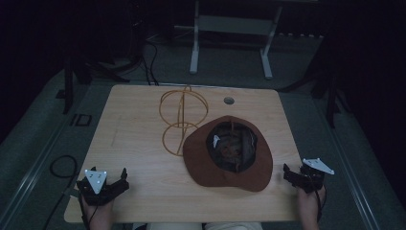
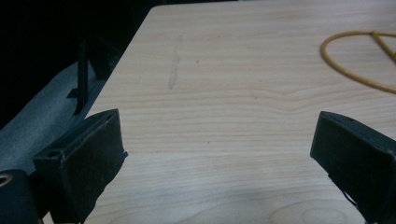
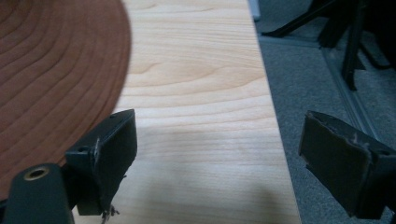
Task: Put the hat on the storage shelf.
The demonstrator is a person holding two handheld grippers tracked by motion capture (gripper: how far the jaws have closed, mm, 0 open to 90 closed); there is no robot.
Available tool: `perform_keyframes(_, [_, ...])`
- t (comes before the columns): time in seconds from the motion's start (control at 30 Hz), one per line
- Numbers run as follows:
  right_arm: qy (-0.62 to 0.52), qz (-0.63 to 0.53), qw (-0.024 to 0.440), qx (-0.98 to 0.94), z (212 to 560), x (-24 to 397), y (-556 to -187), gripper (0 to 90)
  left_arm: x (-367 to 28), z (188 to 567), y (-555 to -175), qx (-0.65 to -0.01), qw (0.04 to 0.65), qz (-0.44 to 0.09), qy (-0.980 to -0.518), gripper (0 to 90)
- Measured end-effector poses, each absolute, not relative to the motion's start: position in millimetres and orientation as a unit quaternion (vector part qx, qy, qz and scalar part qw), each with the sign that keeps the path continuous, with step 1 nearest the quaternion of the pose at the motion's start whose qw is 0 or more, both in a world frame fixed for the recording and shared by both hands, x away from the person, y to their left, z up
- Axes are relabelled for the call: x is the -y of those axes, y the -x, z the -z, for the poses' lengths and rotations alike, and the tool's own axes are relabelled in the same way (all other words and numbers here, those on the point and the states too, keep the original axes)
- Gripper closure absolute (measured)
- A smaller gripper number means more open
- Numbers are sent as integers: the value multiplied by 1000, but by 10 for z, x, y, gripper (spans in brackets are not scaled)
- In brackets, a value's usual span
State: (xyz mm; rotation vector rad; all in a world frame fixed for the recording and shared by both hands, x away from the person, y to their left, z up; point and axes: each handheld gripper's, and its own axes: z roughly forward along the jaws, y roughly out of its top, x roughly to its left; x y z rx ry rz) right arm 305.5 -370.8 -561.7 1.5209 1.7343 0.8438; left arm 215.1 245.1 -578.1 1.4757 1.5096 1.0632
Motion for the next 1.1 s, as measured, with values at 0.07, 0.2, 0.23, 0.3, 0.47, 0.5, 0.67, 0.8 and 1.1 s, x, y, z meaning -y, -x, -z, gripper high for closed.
perform_keyframes(0.07, [-576,-340,319,-672,5519,3692,-3055,114,-2428,5775,-2151,-578,406,-400,-584,31])
perform_keyframes(0.2, [-562,-360,311,-677,5346,3615,-3064,124,-2376,5778,-2165,-564,414,-380,-605,31])
perform_keyframes(0.23, [-558,-367,309,-677,5300,3597,-3072,124,-2357,5782,-2169,-562,414,-376,-609,31])
perform_keyframes(0.3, [-549,-365,310,-686,5205,3548,-3111,121,-2338,5784,-2169,-559,419,-370,-612,31])
perform_keyframes(0.47, [-532,-369,303,-699,5064,3441,-3214,114,-2289,5771,-2155,-552,424,-366,-618,31])
perform_keyframes(0.5, [-529,-367,313,-698,5027,3402,-3235,113,-2282,5774,-2154,-551,420,-369,-620,31])
perform_keyframes(0.67, [-512,-357,350,-698,4871,3237,-3335,116,-2259,5782,-2160,-545,423,-361,-627,31])
perform_keyframes(0.8, [-509,-366,327,-707,4810,3183,-3389,137,-2239,5782,-2160,-541,420,-363,-632,31])
perform_keyframes(1.1, [-447,-381,329,-739,4673,2748,-3662,144,-2211,5785,-2157,-532,418,-355,-645,31])
